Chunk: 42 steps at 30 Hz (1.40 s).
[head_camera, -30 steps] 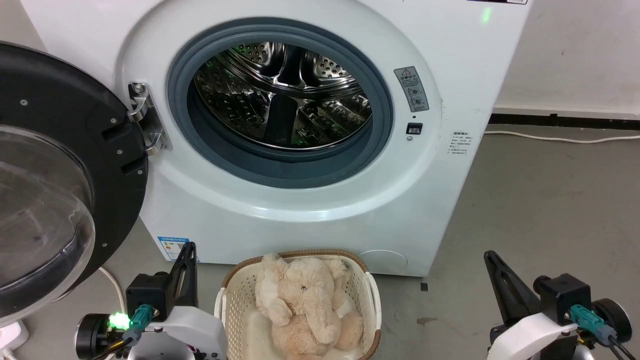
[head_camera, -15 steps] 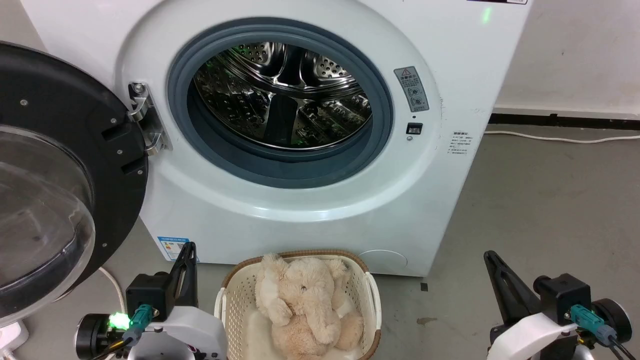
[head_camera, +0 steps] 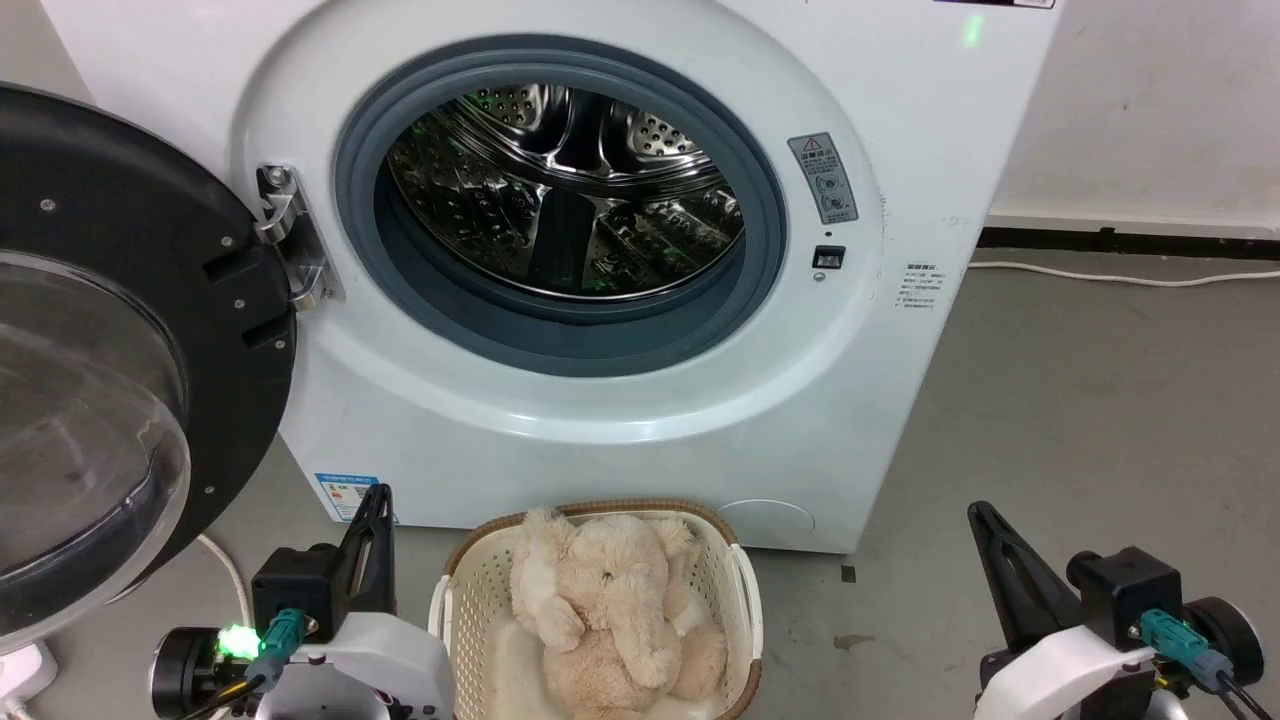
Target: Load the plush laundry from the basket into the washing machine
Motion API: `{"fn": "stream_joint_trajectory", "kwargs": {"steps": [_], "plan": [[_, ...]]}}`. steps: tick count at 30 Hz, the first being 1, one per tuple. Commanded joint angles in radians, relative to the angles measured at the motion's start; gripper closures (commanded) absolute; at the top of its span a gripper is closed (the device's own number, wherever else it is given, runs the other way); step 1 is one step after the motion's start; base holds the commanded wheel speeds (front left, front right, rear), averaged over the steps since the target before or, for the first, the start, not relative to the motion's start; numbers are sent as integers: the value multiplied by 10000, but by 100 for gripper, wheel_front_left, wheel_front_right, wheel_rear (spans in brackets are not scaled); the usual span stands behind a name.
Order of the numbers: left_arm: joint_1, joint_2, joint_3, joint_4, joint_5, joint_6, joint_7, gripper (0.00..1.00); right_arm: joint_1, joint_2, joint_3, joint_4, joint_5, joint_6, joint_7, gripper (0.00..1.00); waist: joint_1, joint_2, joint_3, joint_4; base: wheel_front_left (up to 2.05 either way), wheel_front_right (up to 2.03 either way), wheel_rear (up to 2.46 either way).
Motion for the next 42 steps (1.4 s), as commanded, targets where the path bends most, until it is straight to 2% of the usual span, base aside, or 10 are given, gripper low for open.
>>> {"fn": "stream_joint_trajectory", "kwargs": {"steps": [1, 4, 5, 24, 42], "plan": [[144, -1, 3, -45, 26, -43, 3, 100, -116, -2, -18, -39, -49, -7, -39, 100, 0, 0, 0, 0, 0, 0, 0], [144, -1, 3, -45, 26, -43, 3, 100, -116, -2, -18, -39, -49, -7, -39, 100, 0, 0, 0, 0, 0, 0, 0], [144, -1, 3, -45, 26, -43, 3, 0, -116, -2, -18, -39, -49, -7, -39, 0, 0, 0, 0, 0, 0, 0, 0], [120, 2, -208, 94, -591, 58, -270, 0, 163, 0, 1, 116, 563, 1, -342, 0, 0, 0, 28, -9, 0, 0, 0], [-989, 207, -469, 1618, -1459, -95, -128, 0, -153, -1, 182, -105, 1130, -1, -768, 0, 0, 0, 1045, -470, 0, 0, 0]]}}
